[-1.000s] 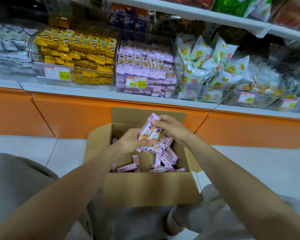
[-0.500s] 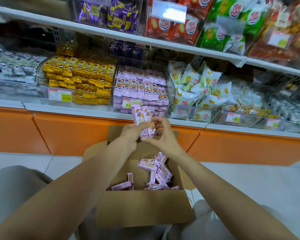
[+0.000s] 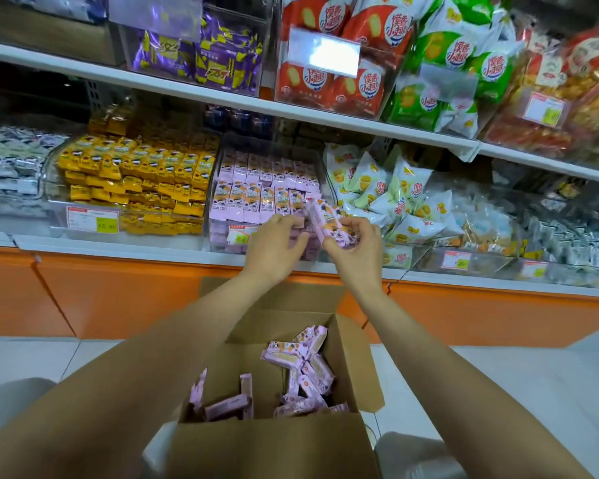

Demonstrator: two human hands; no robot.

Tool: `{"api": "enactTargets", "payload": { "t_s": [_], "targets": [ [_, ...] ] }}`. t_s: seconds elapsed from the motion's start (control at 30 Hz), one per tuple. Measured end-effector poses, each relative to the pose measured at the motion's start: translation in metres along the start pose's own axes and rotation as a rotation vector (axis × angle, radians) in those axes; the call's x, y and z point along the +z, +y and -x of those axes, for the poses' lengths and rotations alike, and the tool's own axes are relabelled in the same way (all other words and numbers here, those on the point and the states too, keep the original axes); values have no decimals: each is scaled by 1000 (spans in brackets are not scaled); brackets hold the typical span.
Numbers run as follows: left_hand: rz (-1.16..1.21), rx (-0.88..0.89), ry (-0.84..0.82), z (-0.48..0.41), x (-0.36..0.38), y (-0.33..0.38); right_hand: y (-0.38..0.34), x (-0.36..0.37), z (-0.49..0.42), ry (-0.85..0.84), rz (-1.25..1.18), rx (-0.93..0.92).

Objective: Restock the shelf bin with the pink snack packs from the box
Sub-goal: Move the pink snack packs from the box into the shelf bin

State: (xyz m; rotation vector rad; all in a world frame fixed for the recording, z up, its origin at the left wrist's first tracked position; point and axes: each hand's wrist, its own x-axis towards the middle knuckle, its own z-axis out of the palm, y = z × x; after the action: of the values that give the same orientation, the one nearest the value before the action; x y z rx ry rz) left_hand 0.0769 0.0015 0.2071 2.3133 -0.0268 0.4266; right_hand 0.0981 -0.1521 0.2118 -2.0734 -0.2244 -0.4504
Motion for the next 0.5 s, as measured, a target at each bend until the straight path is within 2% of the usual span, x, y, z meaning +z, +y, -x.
{"api": "enactTargets", "payload": {
  "t_s": [0.1, 0.23, 0.3, 0.4, 0.5],
  "targets": [
    [-291, 209, -21, -25, -3, -13, 1, 10, -26, 28, 104, 11],
    [-567, 247, -231, -52, 8, -35, 4, 31, -48, 39, 184, -32],
    [-624, 277, -223, -54, 13, -49, 8, 42, -54, 35, 260, -77],
    [-615, 357, -131, -49, 18, -62, 13, 56, -63, 38, 359, -132],
    [-595, 373, -107, -50, 20, -65, 16, 64, -65, 71, 431, -144]
  ]
}}
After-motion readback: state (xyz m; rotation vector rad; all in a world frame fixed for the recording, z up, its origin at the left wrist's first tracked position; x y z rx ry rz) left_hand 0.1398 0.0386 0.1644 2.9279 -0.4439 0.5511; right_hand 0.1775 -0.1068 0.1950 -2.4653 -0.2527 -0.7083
